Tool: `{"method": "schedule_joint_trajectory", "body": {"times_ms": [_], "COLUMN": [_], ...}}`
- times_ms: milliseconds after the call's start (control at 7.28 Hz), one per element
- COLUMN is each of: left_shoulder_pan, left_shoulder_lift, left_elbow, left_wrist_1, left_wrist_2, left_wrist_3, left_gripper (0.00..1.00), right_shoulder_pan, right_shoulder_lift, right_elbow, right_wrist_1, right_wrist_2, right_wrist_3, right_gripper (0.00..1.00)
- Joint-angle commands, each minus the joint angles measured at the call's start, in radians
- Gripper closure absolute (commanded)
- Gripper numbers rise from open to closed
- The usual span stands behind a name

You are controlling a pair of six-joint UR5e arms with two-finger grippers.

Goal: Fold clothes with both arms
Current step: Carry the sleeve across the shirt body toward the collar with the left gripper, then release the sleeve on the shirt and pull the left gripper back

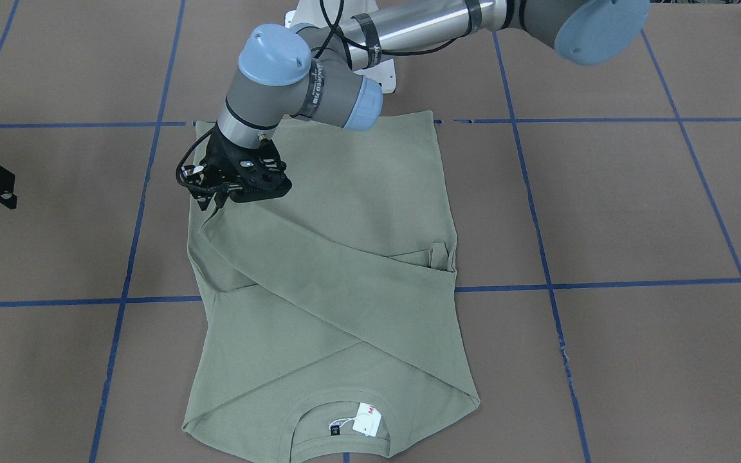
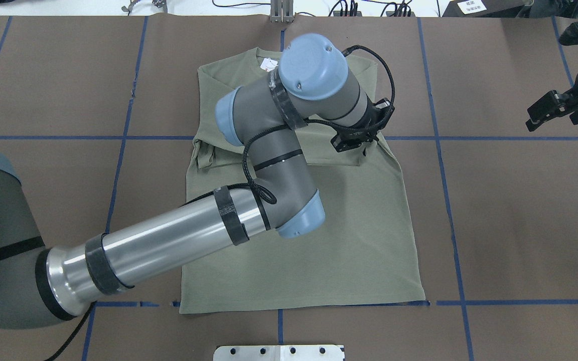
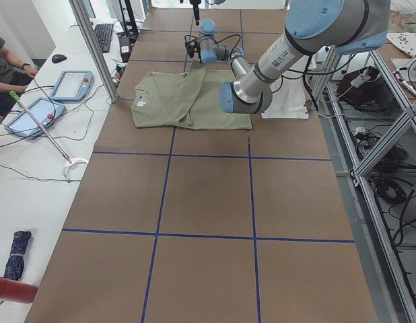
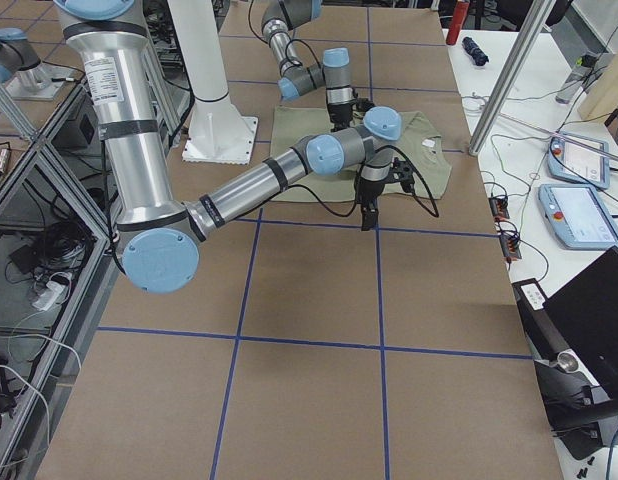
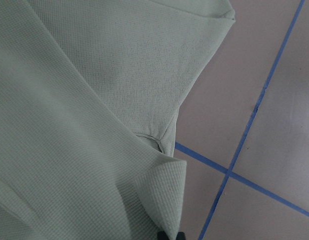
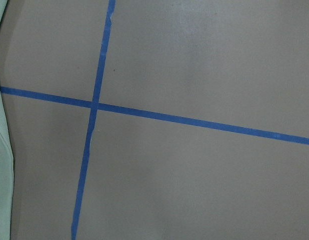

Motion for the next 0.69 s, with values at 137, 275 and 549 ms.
{"method": "schedule_joint_trajectory", "body": {"times_ms": [137, 275, 549], "left_shoulder_pan": [0.005, -0.013, -0.074], "left_shoulder_lift": [0.05, 0.064, 0.152], "left_elbow": [-0.032, -0.044, -0.137], "left_wrist_1": [-0.023, -0.019, 0.033], "left_wrist_2": [0.033, 0.026, -0.061], "left_wrist_3": [0.102, 0.12, 0.181], "left_gripper": [0.0, 0.0, 0.0], "right_shoulder_pan": [0.0, -0.001, -0.022], "right_shoulder_lift": [0.018, 0.016, 0.01], "right_elbow": [0.001, 0.006, 0.055], "right_wrist_1": [-0.001, -0.001, 0.001], "right_wrist_2": [-0.001, 0.001, 0.001], "right_wrist_3": [0.005, 0.005, 0.046], "right_gripper": [0.0, 0.0, 0.0]}}
